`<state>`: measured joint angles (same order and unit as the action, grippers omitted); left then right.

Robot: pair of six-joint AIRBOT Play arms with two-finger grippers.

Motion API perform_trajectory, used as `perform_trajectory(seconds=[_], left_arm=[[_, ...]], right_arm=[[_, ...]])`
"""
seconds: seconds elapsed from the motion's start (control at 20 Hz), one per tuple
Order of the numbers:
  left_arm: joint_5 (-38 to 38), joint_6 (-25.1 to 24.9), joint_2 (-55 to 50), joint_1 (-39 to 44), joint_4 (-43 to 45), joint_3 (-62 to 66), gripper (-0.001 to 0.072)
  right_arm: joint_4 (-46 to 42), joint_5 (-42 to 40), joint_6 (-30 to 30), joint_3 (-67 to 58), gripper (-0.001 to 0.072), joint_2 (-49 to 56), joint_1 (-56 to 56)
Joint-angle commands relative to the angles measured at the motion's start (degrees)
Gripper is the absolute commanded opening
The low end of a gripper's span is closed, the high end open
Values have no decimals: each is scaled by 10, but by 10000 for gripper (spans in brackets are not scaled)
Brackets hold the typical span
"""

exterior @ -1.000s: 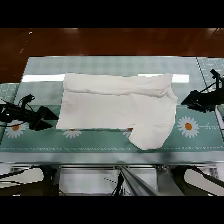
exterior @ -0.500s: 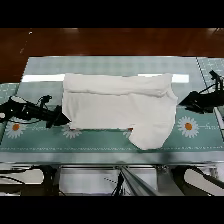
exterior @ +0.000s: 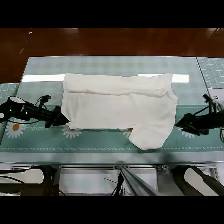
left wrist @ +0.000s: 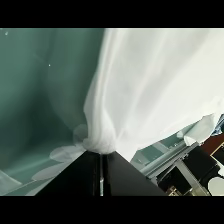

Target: Fold the shirts.

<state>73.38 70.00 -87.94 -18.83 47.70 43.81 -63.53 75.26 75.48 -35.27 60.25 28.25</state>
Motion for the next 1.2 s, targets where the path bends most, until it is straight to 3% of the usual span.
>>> perform_trajectory(seconds=[0.0,0.3,0.35,0.4,0.5,0.65,0.75,0.95,1.15], left_arm=[[15,-4,1,-1,-3,1,19],[21,-29,9,-1,-32,1,18],[19,-30,9,-1,-39,3,18],[17,-29,9,-1,-45,7,18],[18,-30,9,-1,-56,19,18],[40,-30,25,-1,-62,72,18],[63,-30,47,-1,-86,136,18],[32,-11,68,2,-129,292,18],[-58,-7,34,47,-129,351,18]], right_arm=[[74,-57,-12,83,489,-11,1],[95,-130,-11,135,488,-11,1],[104,-149,-12,143,448,-11,1],[116,-165,-13,148,377,-11,1],[155,-167,-43,143,47,-11,1],[197,-104,-103,69,45,-11,1],[227,-89,-107,-16,44,-11,1],[356,-224,-106,-141,43,-6,-4],[341,-291,-107,-223,43,83,-92]])
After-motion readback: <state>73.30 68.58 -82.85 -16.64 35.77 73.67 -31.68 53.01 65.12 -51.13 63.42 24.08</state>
